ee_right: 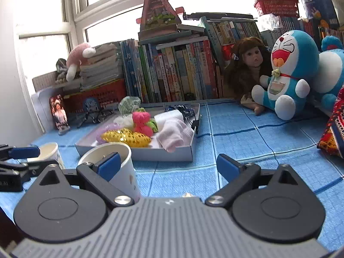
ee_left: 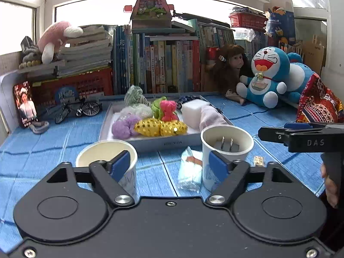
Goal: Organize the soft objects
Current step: 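Withdraw both open tools from the tray back over the table, then reach left tool to the blue mask packet while the right tool nears the white packet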
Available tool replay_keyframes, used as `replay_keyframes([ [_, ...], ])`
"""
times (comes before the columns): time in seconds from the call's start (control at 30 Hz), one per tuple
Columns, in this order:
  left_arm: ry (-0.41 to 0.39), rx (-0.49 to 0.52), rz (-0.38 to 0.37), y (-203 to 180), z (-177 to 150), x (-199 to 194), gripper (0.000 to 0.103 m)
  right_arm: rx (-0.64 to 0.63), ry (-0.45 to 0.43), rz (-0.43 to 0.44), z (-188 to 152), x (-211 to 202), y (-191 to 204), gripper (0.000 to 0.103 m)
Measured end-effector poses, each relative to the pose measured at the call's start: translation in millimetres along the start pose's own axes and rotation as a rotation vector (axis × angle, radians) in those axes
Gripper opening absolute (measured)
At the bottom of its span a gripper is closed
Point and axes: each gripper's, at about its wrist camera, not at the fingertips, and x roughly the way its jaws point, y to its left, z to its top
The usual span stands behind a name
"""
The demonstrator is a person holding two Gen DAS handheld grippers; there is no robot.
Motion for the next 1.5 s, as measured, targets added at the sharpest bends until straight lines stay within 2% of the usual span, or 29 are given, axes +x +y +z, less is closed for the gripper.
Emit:
replay_keyframes([
  [0.1,0.018,0.004,-0.014,-3.3,-10.9,1.0,0.055,-0.022,-0.002,-0.018,-7.2,-1.9,0.7,0.099],
  [0.2,0.055,0.001,-0.03,-7.5,-21.2,8.2,0.046,-0.027,0.021,-0.018,-13.1,-1.0,-0.5,0.095],
  [0.27,0.072,-0.018,-0.041,-8.6,-27.2,12.7,0.043,-0.03,0.036,-0.018,-17.4,-0.6,-0.6,0.09],
  [0.5,0.095,-0.041,-0.036,-16.5,-39.0,34.1,0.031,-0.068,0.058,-0.024,-28.0,0.3,2.6,0.086],
  [1.03,0.138,-0.167,-0.025,-10.9,-39.4,84.4,0.031,-0.07,0.069,-0.01,-34.7,8.9,-5.7,0.086],
  [1.23,0.133,-0.132,-0.013,-17.6,-42.9,88.4,0.03,-0.077,0.077,-0.007,-33.8,13.3,-8.5,0.086],
  [1.27,0.133,-0.131,-0.015,-18.8,-43.1,88.2,0.025,-0.078,0.079,-0.007,-34.2,13.9,-8.3,0.086],
  [1.3,0.135,-0.129,-0.017,-19.2,-43.2,88.2,0.015,-0.079,0.081,-0.008,-34.5,14.4,-8.3,0.086],
  [1.33,0.137,-0.129,-0.015,-19.4,-43.6,88.1,0.012,-0.08,0.083,-0.008,-34.8,15.1,-8.3,0.086],
  [1.4,0.139,-0.133,-0.017,-18.6,-44.6,86.4,0.007,-0.083,0.086,-0.01,-35.5,16.2,-7.8,0.086],
  [1.5,0.142,-0.148,-0.026,-15.5,-45.8,81.7,0.006,-0.089,0.092,-0.012,-36.7,17.4,-6.2,0.086],
])
